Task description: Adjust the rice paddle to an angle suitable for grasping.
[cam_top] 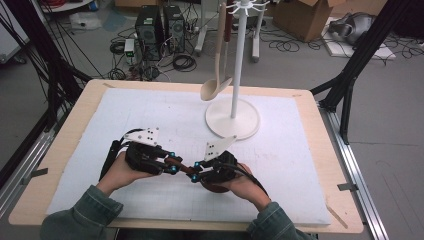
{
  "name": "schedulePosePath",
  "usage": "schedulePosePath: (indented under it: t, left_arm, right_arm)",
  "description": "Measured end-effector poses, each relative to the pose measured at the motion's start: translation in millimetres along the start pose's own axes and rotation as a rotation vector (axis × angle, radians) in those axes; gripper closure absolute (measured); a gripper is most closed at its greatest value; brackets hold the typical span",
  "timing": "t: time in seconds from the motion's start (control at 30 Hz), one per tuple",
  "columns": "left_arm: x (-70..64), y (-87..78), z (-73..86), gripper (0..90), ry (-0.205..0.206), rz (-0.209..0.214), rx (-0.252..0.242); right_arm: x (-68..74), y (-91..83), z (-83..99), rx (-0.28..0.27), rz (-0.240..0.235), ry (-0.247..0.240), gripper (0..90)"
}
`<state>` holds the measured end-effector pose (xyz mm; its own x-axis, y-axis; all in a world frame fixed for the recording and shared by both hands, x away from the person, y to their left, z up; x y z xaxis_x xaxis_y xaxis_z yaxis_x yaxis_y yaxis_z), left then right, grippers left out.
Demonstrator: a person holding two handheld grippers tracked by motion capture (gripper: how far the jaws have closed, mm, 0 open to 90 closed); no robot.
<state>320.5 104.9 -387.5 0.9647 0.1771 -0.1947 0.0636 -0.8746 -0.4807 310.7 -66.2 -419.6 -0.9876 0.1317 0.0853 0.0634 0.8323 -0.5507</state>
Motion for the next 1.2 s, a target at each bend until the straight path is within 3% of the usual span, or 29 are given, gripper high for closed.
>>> schedulePosePath:
  t: [0.1, 0.2, 0.3, 0.5, 0.63, 0.8, 0.87, 1.2]
  left_arm:
    - [0.8, -1.7, -0.2, 67.7, -0.003, -0.006, -0.003]
    - [1.1, -3.0, -0.6, 64.4, -0.010, -0.003, -0.011]
    - [0.3, -2.7, -1.1, 64.3, -0.007, 0.004, -0.015]
    - [-0.7, -2.8, -1.5, 69.4, -0.002, 0.011, -0.013]
    - [-2.4, -4.8, -2.3, 73.1, -0.003, 0.037, -0.026]
    - [-5.0, -5.1, -5.3, 75.8, 0.006, 0.061, -0.033]
    - [-5.7, -5.8, -7.1, 76.6, 0.011, 0.061, -0.041]
    - [-9.3, -12.6, -18.4, 76.7, 0.028, 0.061, -0.060]
  right_arm:
    - [-0.1, -0.7, -0.7, -0.005, 0.006, 0.003, 78.1]
    - [-1.5, -4.3, -4.3, -0.058, 0.003, 0.042, 78.1]
    - [-1.8, -4.5, -6.0, -0.075, 0.004, 0.059, 78.1]
    - [2.6, 2.6, -9.4, -0.083, -0.014, 0.069, 77.8]
    - [3.0, 2.3, -10.6, -0.088, -0.009, 0.063, 76.2]
    - [3.9, 0.0, -9.2, -0.057, -0.009, 0.037, 74.2]
    - [4.8, -1.3, -8.5, -0.031, -0.007, 0.020, 72.7]
    - [6.5, 1.8, -9.2, -0.002, -0.002, -0.012, 74.1]
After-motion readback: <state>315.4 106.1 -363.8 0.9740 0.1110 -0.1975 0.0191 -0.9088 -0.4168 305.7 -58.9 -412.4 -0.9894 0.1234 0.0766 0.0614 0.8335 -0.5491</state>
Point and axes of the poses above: each handheld gripper's, and its own axes: y roughly forward along the jaws, z roughly out of its underside, x roughly to its left, the point moved 5 cm from there along y, roughly forward along the jaws
